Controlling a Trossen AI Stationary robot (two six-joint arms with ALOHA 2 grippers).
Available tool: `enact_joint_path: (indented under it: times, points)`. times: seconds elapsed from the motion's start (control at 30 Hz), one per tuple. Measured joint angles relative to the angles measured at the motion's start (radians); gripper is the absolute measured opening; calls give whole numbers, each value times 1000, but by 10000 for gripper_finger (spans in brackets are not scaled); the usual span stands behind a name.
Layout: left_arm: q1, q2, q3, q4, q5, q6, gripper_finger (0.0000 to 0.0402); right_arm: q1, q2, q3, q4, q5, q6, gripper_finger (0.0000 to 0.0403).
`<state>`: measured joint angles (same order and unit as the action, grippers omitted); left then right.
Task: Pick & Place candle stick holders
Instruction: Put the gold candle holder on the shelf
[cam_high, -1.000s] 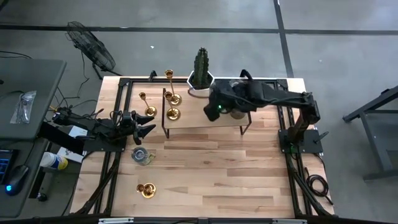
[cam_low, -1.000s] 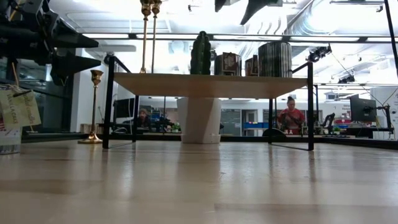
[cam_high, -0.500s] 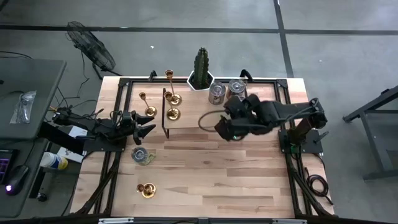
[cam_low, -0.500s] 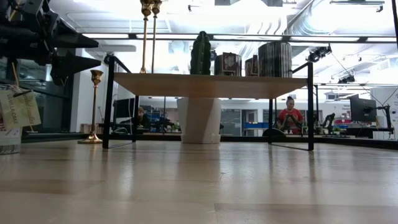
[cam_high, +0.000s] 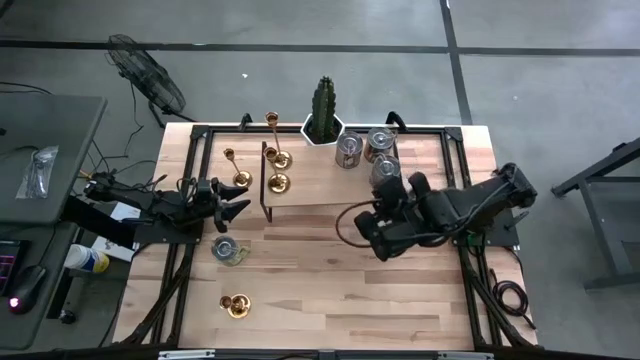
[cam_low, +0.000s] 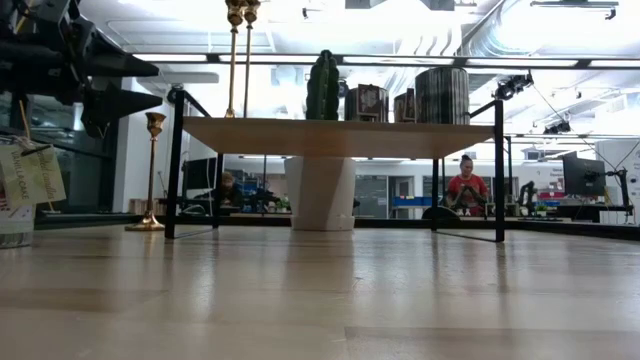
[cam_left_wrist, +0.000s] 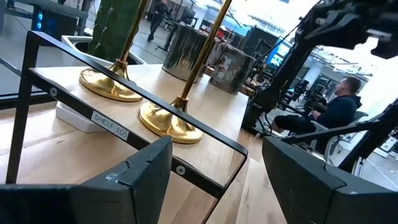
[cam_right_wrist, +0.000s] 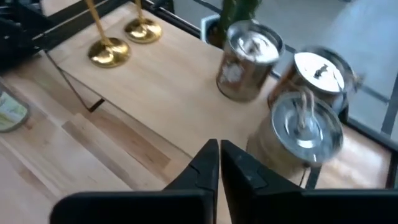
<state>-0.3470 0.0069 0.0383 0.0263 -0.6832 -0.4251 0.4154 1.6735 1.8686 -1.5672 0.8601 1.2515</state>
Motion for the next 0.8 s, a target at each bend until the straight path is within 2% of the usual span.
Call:
enact_joint_path:
  times: [0.2,0.37,0.47,0.67,0.8]
  points:
    - [0,0,0,1,79,-39,245,76,-112,-232,84,31,226,2]
    - [0,0,0,1,167,-127,245,131,-187,-378,200,31,304,2]
    - [0,0,0,0,261,-193,245,154,-202,-432,243,31,320,2]
    - [0,0,-2,-3,461,-218,245,190,-211,-512,267,11,346,2]
    - [0,0,-2,-1,530,-242,245,212,-215,-550,270,-6,388,2]
